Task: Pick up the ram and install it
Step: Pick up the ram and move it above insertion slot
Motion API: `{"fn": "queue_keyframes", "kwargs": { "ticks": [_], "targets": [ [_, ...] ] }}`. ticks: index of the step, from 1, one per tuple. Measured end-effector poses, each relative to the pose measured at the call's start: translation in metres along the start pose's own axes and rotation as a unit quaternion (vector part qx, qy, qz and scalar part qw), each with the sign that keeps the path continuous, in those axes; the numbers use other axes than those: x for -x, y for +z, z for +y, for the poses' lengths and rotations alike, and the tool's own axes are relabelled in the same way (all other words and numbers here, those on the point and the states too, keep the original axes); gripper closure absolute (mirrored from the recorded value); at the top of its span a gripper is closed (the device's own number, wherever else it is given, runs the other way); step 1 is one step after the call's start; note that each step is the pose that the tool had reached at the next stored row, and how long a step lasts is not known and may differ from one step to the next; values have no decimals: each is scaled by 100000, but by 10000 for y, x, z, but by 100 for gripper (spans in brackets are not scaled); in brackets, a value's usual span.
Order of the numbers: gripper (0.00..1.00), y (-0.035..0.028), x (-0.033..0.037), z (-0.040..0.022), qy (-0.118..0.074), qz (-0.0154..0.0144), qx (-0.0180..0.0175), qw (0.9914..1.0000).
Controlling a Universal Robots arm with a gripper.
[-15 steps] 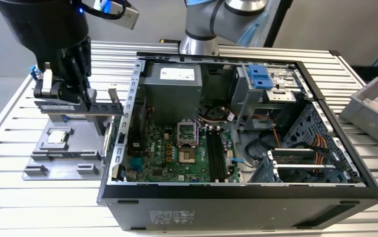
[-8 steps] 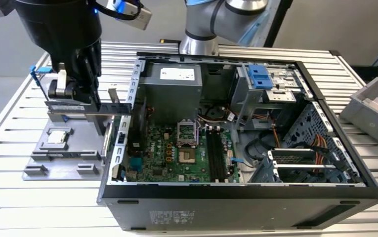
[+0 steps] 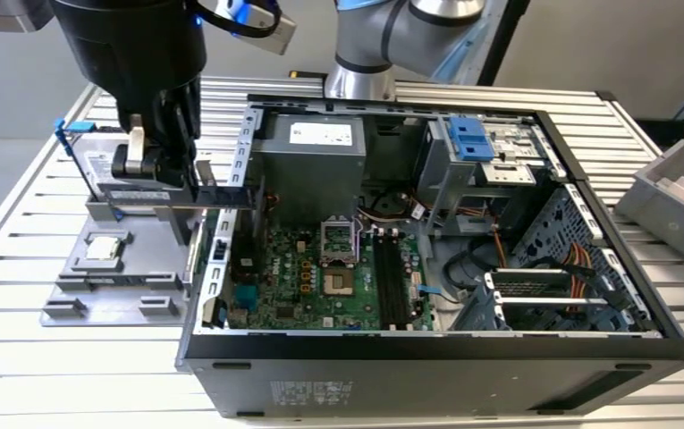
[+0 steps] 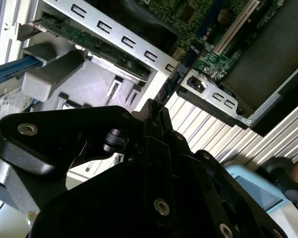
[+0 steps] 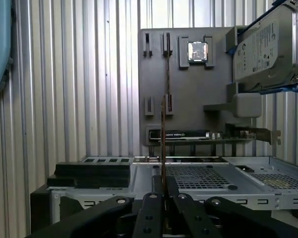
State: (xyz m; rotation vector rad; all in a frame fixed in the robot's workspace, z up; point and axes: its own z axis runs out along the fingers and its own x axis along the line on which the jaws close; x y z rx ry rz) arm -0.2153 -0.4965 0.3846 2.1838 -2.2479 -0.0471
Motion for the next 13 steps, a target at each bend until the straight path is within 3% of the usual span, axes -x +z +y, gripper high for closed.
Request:
{"fn": "queue_keyframes", "kwargs": {
  "ticks": [13],
  "targets": [
    [100, -1, 2, -32, -6, 5, 3, 100000]
  ]
}}
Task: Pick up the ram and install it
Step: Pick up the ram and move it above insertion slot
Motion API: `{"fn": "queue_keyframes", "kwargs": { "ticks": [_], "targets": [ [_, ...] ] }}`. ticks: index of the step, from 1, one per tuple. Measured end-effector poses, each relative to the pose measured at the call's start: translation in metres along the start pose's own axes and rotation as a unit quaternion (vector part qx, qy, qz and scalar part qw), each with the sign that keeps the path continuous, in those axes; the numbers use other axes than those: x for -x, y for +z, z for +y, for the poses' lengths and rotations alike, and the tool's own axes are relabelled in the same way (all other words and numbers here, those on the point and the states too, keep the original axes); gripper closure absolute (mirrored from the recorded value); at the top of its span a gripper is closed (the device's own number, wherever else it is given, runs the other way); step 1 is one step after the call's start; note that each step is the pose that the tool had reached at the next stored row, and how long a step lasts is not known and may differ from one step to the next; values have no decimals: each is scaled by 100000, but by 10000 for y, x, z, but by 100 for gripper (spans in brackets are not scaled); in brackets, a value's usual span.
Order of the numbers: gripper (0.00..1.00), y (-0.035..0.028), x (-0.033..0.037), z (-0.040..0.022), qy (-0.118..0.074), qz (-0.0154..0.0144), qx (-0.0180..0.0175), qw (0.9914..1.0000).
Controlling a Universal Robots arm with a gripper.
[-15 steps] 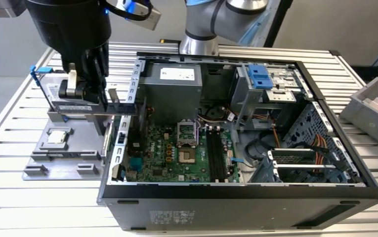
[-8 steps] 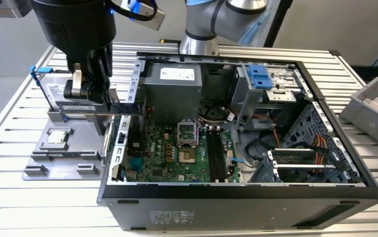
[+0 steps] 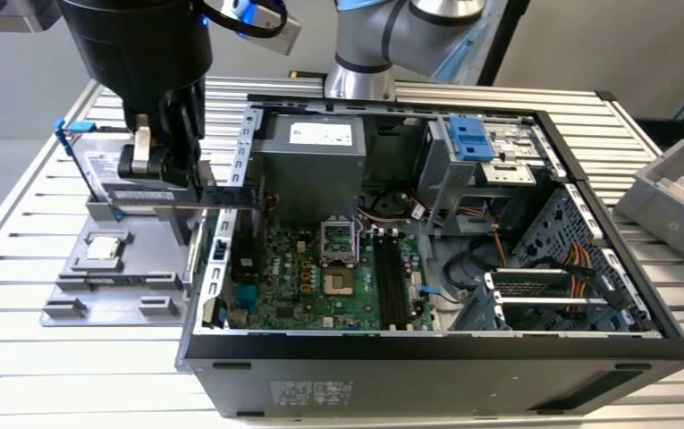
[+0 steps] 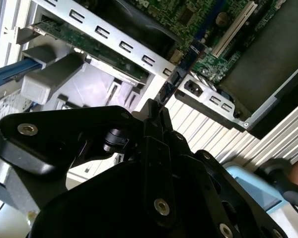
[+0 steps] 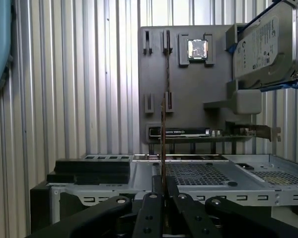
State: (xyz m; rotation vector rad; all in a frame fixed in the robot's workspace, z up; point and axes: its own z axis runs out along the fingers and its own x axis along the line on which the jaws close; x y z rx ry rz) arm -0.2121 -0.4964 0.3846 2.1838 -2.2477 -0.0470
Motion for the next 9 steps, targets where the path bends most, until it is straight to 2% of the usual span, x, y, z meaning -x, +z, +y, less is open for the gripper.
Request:
{"fn": "queue_keyframes", "kwargs": {
  "ticks": [9],
  "targets": [
    [100, -4, 9, -153, 2, -5, 0, 100000]
  ]
}}
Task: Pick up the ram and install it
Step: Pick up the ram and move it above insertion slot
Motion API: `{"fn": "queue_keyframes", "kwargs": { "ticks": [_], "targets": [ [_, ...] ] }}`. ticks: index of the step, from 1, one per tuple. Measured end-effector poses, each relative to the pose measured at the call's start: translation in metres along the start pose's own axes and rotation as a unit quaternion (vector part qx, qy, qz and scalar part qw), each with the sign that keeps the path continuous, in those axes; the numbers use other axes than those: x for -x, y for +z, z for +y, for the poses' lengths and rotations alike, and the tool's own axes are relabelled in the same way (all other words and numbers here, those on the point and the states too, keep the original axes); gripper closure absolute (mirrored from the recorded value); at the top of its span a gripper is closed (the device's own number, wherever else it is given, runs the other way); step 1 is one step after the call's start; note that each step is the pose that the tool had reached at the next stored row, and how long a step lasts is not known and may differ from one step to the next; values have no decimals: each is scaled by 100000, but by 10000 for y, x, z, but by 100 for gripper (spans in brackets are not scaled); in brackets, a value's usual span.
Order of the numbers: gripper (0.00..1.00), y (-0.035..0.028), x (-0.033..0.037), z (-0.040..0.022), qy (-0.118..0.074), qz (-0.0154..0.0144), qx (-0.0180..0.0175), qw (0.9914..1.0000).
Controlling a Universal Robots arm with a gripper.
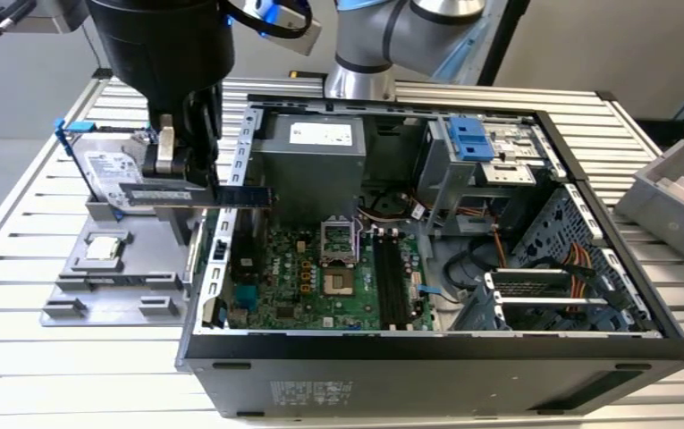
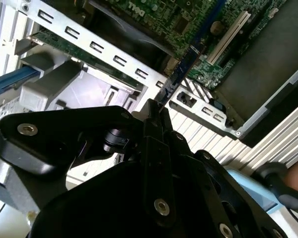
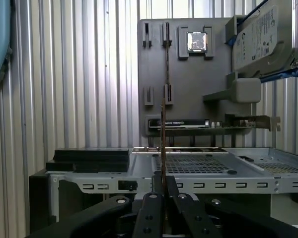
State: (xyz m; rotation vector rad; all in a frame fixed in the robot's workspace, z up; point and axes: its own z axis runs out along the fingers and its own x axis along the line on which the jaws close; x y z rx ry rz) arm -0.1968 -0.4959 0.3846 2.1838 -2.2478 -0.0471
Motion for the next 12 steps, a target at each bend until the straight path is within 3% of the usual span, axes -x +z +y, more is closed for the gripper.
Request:
{"fn": "queue_keyframes", "kwargs": {
  "ticks": [12],
  "targets": [
    [100, -7, 11, -228, 0, 8, 6, 100000]
  ]
}}
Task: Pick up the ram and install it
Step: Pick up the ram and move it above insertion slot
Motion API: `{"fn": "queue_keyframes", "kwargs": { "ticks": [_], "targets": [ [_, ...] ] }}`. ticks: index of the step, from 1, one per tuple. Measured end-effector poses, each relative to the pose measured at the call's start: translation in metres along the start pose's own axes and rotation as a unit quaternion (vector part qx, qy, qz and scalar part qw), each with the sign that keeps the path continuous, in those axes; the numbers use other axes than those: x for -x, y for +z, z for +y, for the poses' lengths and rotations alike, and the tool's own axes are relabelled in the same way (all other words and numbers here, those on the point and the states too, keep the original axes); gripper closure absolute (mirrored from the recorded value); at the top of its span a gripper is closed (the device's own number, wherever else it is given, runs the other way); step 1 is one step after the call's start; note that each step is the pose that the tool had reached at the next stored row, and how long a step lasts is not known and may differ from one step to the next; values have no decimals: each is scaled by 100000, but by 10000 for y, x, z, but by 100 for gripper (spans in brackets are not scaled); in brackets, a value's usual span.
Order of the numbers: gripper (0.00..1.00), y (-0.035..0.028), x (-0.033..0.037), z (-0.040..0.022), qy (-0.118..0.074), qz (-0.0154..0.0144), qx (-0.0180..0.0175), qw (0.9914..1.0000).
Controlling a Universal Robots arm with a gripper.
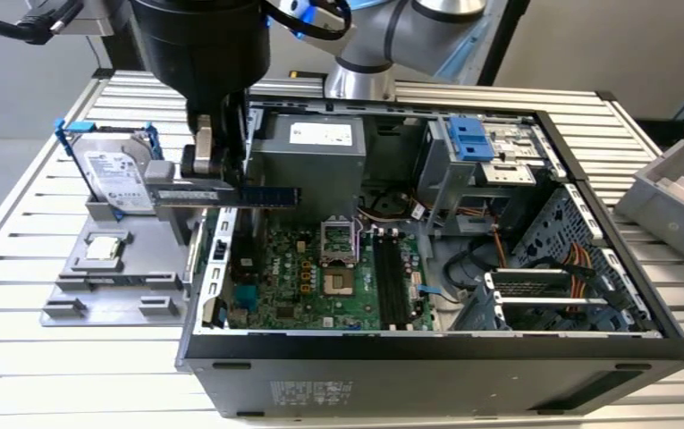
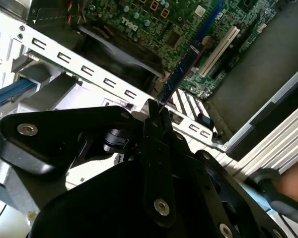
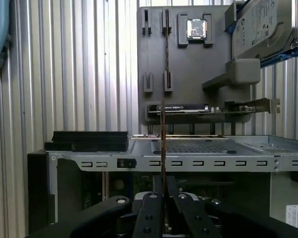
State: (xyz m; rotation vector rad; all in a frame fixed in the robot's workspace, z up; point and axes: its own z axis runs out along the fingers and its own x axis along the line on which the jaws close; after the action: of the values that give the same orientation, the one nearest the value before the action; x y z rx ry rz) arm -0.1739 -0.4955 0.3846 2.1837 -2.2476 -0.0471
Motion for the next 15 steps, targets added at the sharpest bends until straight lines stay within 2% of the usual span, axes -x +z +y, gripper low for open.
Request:
{"fn": "queue_keyframes", "kwargs": {
  "ticks": [15],
  "targets": [
    [100, -6, 15, -241, 1, -3, -3, 100000]
  ]
}}
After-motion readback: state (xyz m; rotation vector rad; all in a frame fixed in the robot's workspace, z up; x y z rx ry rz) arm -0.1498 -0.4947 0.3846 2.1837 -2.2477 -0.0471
